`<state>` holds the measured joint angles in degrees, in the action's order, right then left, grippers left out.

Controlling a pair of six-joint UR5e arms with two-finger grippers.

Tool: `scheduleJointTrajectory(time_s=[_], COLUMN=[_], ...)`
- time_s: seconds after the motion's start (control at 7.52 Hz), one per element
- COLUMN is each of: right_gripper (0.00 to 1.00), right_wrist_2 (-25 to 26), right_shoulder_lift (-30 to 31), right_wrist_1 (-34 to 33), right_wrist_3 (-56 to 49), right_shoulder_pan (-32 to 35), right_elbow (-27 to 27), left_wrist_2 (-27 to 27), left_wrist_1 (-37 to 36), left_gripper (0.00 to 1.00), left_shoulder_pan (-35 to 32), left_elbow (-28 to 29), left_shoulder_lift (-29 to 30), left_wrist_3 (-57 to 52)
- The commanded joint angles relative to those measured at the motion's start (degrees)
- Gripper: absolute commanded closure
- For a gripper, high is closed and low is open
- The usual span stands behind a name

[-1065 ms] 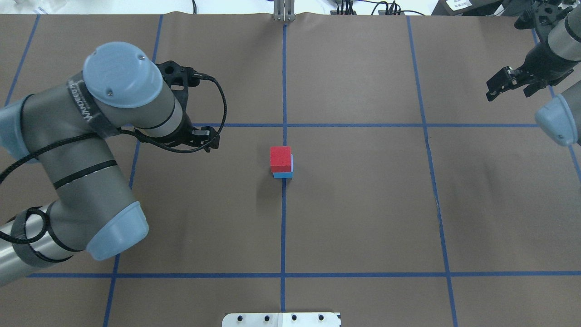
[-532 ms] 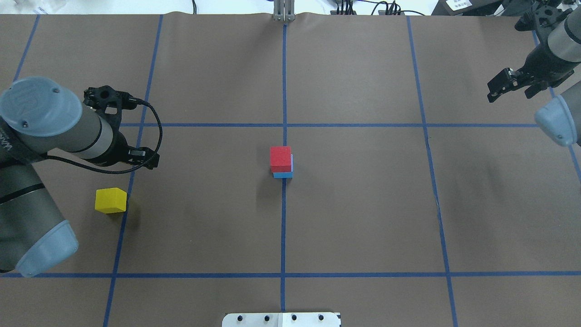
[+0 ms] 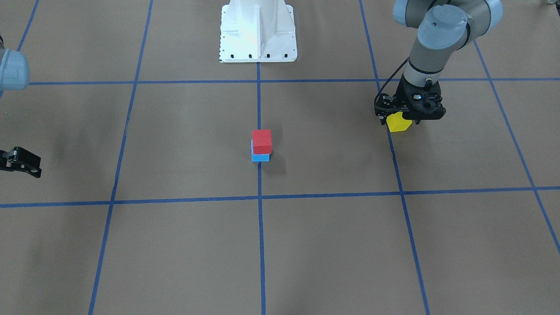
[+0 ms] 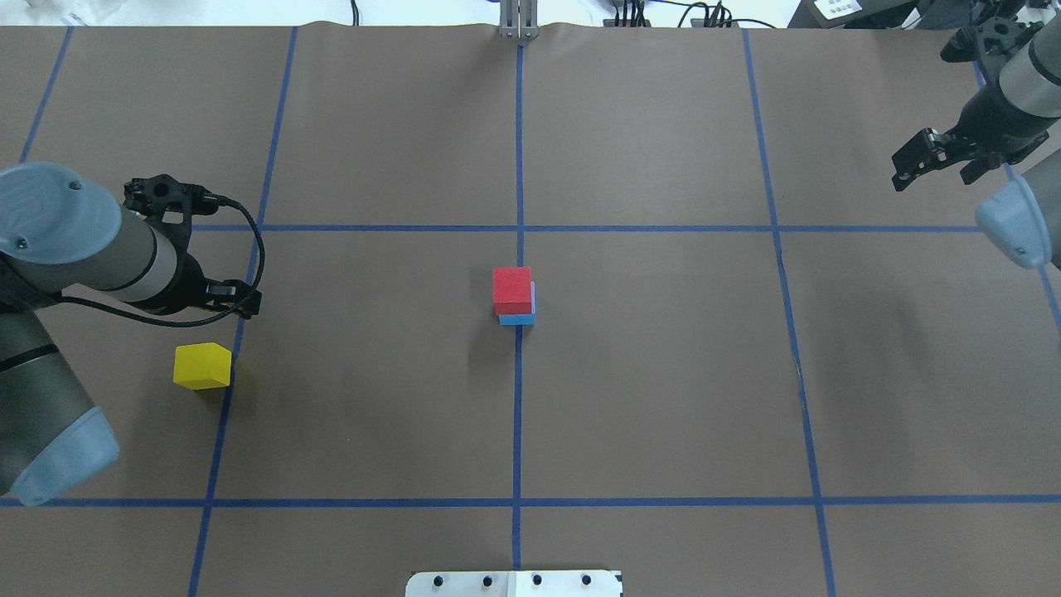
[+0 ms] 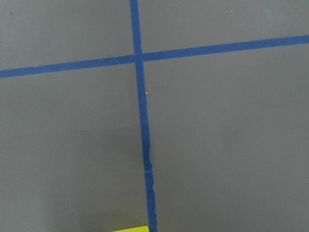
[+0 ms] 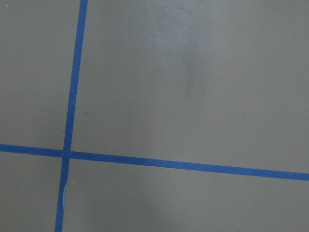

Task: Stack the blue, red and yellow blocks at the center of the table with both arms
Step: 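Move the left gripper back toward the yellow cube, then lower the left gripper onto the yellow cube and close it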

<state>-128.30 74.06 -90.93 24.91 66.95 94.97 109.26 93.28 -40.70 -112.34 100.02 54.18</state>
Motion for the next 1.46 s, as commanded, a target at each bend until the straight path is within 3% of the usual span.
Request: scheduleJointTrajectory(time_s=[0.0,0.8,1.33], right_gripper=[0.0,0.0,0.0], right_wrist_2=[0.1,-0.1,-0.1], right_shoulder_lift=[-0.1,-0.1,-0.1], right_wrist_1=[0.1,0.1,0.1], right_wrist_3=[0.1,0.1,0.0], right_shoulder_pan=[-0.2,-0.1,0.0], right_elbow=[-0.7,-0.1,0.3], left_wrist_2=[0.0,0.2,0.2], left_wrist_1=[0.1,0.3,5.5], left_gripper=[0.0,0.0,0.0], left_shoulder_pan=[0.2,0.2,0.6], left_elbow=[3.3,4.3,5.0], left_shoulder_lift=[0.3,-0.6,-3.1], left_wrist_3=[0.0,-0.1,4.3])
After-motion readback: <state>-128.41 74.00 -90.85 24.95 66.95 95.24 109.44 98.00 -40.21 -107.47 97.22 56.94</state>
